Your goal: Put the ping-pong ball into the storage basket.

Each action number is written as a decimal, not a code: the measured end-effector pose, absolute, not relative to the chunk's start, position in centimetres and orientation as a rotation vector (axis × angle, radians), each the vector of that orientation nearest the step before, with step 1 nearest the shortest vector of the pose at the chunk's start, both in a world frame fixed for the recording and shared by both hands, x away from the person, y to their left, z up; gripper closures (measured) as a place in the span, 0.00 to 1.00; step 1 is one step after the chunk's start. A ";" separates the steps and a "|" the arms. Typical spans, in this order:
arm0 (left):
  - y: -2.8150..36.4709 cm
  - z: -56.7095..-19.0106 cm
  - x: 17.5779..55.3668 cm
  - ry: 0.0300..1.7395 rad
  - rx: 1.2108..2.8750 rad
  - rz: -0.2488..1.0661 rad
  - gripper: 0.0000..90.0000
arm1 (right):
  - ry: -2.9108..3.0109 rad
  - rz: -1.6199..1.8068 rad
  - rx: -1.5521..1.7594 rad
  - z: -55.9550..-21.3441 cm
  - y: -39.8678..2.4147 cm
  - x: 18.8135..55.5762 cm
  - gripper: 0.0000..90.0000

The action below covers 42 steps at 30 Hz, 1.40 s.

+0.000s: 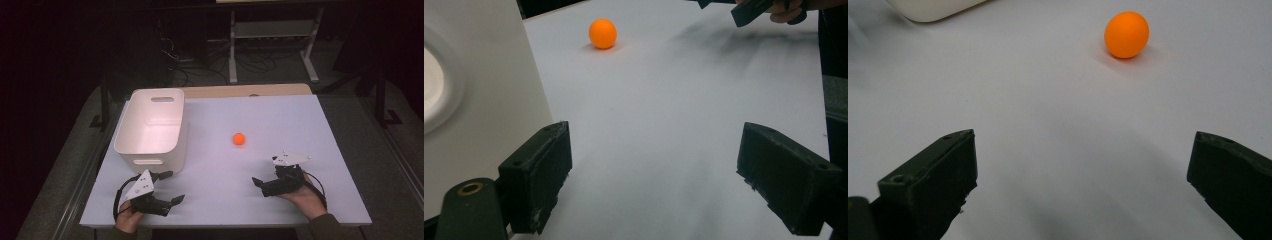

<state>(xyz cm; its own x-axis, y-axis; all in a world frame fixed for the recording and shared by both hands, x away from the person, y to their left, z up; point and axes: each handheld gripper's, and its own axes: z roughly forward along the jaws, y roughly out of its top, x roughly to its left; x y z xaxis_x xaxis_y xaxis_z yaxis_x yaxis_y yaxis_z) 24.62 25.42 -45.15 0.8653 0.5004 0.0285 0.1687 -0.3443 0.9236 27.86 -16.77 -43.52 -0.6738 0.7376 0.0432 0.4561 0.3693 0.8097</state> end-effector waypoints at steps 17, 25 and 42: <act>25.4 -45.1 24.6 0.499 1.925 0.372 0.16 | 2.293 1.210 1.086 -43.5 -16.5 28.7 0.00; 25.5 -45.1 24.6 0.497 1.914 0.371 0.16 | 2.292 1.211 1.099 -43.7 -16.1 29.4 0.00; 25.4 -45.1 24.6 0.494 1.920 0.374 0.16 | 2.286 1.234 1.095 -43.5 -15.8 29.9 0.00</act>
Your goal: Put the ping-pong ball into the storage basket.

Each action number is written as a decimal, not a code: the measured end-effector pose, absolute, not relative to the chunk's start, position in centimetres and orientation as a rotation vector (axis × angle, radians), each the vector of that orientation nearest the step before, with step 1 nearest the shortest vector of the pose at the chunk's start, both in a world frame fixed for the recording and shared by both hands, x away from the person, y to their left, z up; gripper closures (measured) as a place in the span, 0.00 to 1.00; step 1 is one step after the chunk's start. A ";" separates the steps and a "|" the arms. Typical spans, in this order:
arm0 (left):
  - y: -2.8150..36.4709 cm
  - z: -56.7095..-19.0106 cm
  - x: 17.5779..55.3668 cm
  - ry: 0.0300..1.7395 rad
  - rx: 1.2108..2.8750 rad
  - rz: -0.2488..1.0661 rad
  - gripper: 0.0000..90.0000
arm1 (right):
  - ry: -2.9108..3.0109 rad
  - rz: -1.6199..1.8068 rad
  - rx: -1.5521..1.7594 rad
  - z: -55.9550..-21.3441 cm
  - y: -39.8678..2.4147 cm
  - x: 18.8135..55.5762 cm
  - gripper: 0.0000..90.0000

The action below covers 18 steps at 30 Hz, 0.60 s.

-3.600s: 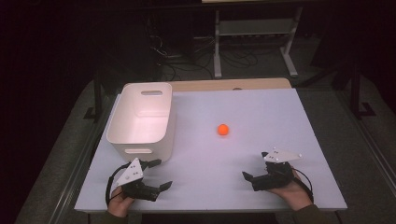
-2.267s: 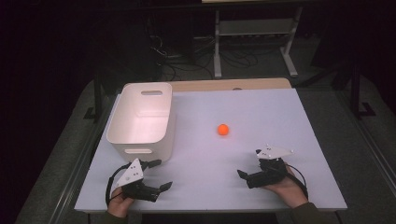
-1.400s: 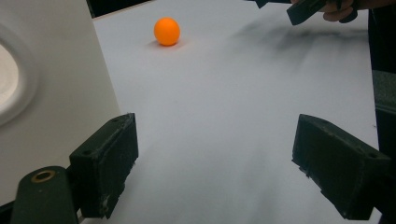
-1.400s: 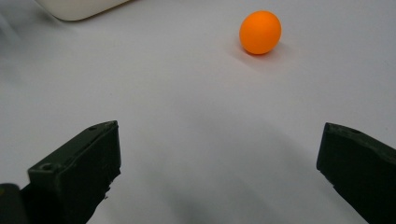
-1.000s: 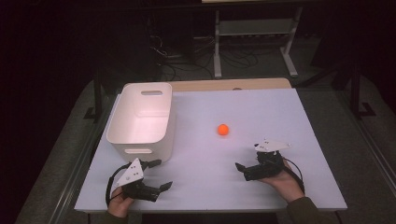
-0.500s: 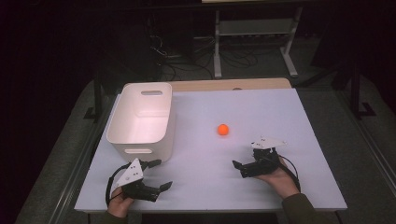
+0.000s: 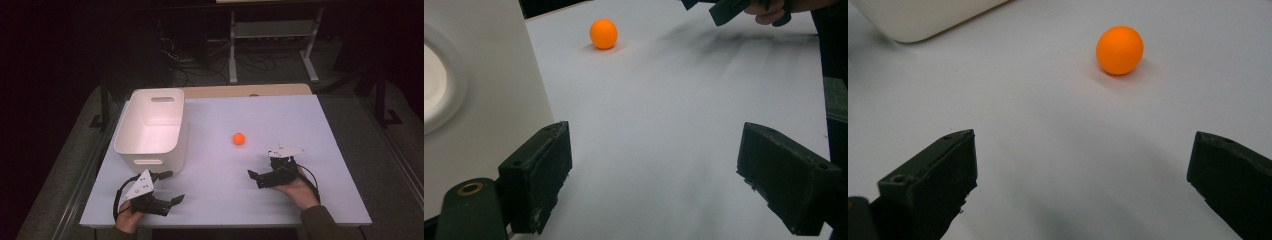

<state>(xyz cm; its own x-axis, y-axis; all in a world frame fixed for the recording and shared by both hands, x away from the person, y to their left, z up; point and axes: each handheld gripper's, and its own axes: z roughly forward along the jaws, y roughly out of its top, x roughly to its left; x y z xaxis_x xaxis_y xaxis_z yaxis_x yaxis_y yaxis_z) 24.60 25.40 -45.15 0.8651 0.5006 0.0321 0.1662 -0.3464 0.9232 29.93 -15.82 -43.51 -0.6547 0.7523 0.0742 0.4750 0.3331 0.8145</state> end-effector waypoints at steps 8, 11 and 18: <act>25.4 -45.2 24.6 0.497 1.919 0.371 0.16 | 2.286 1.241 1.084 -43.3 -15.3 30.4 0.00; 25.4 -45.1 24.6 0.490 1.920 0.375 0.16 | 2.292 1.237 1.070 -43.2 -14.9 30.7 0.00; 25.4 -45.1 24.6 0.492 1.918 0.371 0.16 | 2.292 1.249 1.054 -42.9 -14.2 31.3 0.00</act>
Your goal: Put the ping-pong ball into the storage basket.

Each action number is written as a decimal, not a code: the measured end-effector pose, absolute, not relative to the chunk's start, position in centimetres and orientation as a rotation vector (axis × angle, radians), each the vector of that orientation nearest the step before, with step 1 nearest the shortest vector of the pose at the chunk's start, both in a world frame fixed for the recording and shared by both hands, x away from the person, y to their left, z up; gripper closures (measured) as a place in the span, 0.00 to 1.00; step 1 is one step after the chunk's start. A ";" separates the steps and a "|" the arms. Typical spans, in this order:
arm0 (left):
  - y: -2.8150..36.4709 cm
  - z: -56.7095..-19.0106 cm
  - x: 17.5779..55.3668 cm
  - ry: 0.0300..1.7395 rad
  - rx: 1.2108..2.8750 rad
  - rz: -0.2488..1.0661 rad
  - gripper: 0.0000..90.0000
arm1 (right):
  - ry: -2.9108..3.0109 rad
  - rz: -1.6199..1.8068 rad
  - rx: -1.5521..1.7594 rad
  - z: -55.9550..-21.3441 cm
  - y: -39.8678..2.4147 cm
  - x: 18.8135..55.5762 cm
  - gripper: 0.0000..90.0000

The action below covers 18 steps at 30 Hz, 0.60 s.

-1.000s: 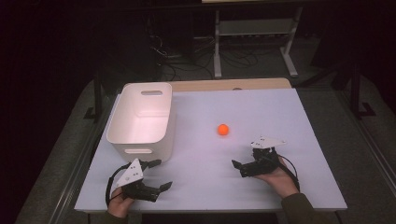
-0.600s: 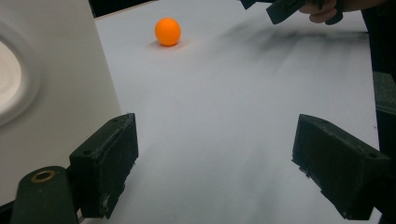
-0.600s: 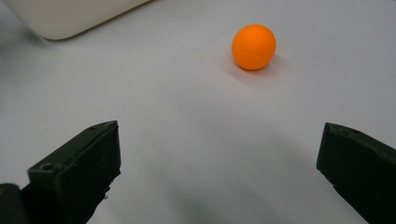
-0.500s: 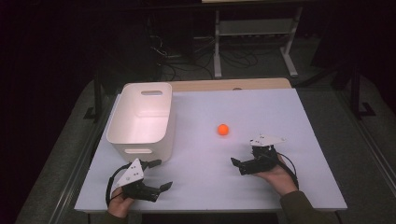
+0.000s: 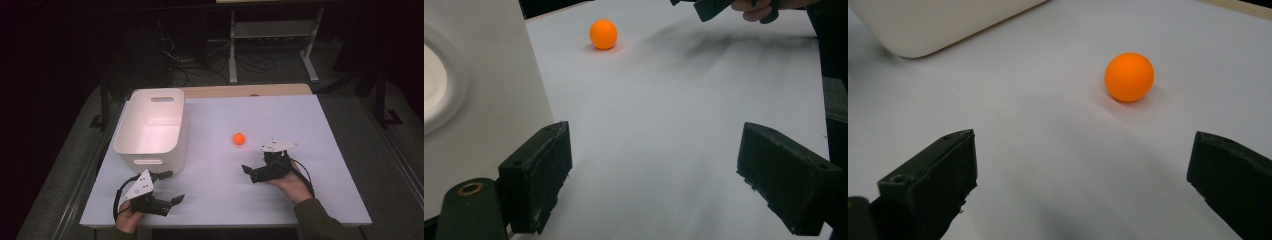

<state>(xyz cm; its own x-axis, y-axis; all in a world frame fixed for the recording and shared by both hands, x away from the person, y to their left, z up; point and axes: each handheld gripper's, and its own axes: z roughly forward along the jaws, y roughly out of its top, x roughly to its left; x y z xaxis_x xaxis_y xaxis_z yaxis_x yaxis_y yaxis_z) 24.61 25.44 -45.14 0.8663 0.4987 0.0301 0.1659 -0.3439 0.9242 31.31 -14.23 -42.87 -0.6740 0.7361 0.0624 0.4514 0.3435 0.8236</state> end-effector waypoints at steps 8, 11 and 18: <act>25.4 -45.1 24.6 0.495 1.919 0.371 0.16 | 2.297 1.243 1.041 -42.5 -13.9 32.0 0.00; 25.4 -45.1 24.6 0.497 1.916 0.374 0.16 | 2.290 1.250 1.036 -42.3 -13.8 32.2 0.00; 25.5 -45.1 24.7 0.502 1.917 0.364 0.16 | 2.286 1.261 1.040 -42.1 -13.8 32.7 0.00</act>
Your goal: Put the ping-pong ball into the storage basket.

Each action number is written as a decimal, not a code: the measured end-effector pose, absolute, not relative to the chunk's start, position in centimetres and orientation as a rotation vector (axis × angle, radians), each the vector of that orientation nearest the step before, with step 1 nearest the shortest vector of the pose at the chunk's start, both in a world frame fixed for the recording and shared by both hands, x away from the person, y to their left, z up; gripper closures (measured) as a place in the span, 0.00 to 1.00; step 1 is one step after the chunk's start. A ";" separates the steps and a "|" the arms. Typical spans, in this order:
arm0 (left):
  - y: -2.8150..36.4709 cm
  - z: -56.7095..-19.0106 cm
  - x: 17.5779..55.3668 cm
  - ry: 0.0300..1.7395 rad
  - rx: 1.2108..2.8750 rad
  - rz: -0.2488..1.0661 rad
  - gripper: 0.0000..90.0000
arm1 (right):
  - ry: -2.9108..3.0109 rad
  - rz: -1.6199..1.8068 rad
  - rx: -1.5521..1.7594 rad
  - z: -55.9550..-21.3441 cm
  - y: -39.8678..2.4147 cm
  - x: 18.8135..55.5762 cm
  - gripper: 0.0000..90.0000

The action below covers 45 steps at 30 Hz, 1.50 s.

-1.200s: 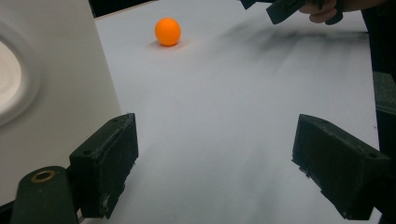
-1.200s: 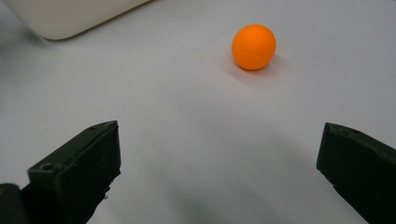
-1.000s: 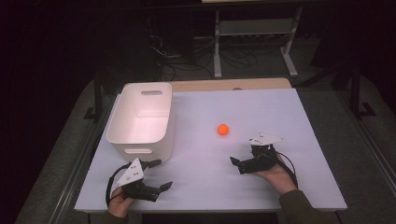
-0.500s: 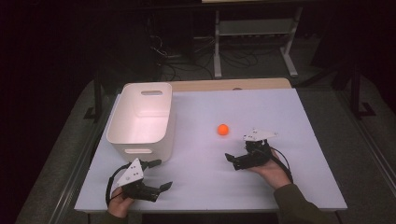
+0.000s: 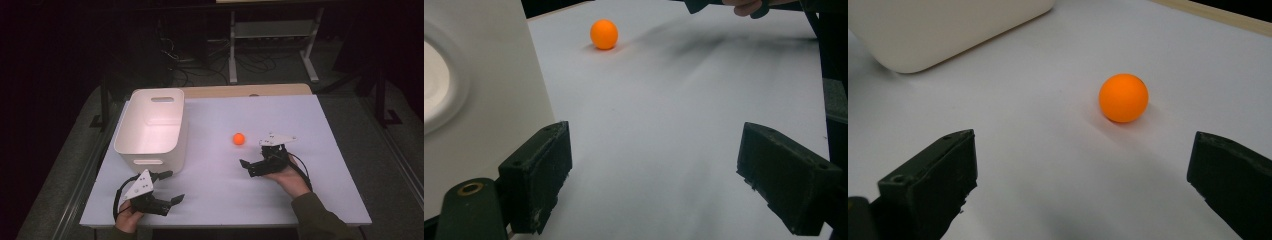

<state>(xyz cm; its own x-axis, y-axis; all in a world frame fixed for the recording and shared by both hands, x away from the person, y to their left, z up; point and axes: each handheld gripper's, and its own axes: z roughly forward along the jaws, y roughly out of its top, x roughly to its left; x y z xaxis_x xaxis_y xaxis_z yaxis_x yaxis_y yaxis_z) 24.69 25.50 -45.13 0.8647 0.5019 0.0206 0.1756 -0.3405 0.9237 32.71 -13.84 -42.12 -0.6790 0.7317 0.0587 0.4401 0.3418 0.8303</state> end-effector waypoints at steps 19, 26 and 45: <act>25.5 -45.1 24.7 0.502 1.918 0.360 0.16 | 2.278 1.268 1.013 -41.4 -12.7 34.0 0.00; 25.5 -45.1 24.7 0.503 1.919 0.361 0.16 | 2.269 1.287 1.018 -41.0 -12.7 34.5 0.00; 25.4 -45.1 24.7 0.500 1.925 0.364 0.16 | 2.259 1.285 1.013 -40.6 -12.1 35.7 0.00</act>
